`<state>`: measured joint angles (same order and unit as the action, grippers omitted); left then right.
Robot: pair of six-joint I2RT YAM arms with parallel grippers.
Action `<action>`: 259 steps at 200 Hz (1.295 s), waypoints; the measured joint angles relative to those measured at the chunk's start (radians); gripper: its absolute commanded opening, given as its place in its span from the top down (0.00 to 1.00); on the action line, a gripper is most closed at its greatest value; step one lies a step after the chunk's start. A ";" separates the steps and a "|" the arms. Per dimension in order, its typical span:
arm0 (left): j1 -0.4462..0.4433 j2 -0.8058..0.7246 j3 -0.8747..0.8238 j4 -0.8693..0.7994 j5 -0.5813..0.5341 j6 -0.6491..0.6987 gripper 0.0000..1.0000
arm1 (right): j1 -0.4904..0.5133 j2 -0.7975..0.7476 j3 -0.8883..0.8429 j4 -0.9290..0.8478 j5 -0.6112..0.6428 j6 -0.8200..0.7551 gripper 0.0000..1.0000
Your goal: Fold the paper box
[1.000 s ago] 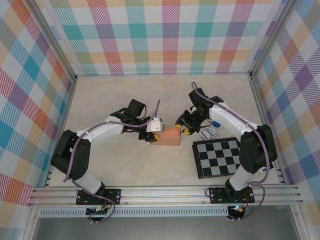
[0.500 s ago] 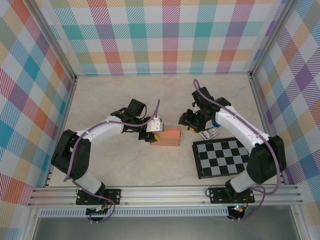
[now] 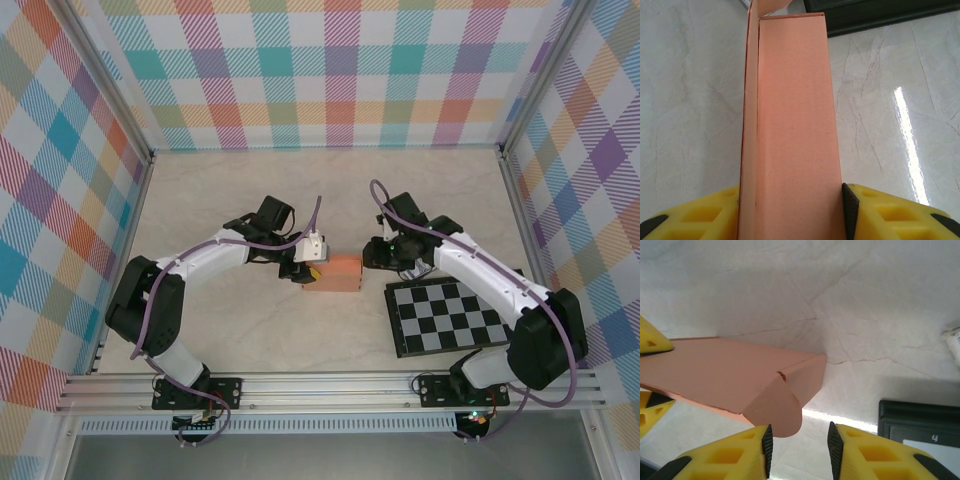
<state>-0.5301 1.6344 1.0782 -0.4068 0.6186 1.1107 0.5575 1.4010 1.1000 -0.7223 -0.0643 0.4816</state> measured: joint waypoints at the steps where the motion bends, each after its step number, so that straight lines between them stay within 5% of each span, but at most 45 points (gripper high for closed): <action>1: 0.000 0.000 0.000 0.000 0.000 0.000 0.52 | 0.000 0.001 0.001 0.000 0.002 -0.003 0.64; 259: 0.000 0.012 0.032 -0.037 -0.027 -0.021 0.53 | 0.057 0.006 -0.069 0.121 0.083 -0.094 0.76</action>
<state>-0.5301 1.6466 1.1099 -0.4438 0.5915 1.0901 0.6144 1.4067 1.0306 -0.6014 0.0189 0.3878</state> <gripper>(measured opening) 0.477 0.245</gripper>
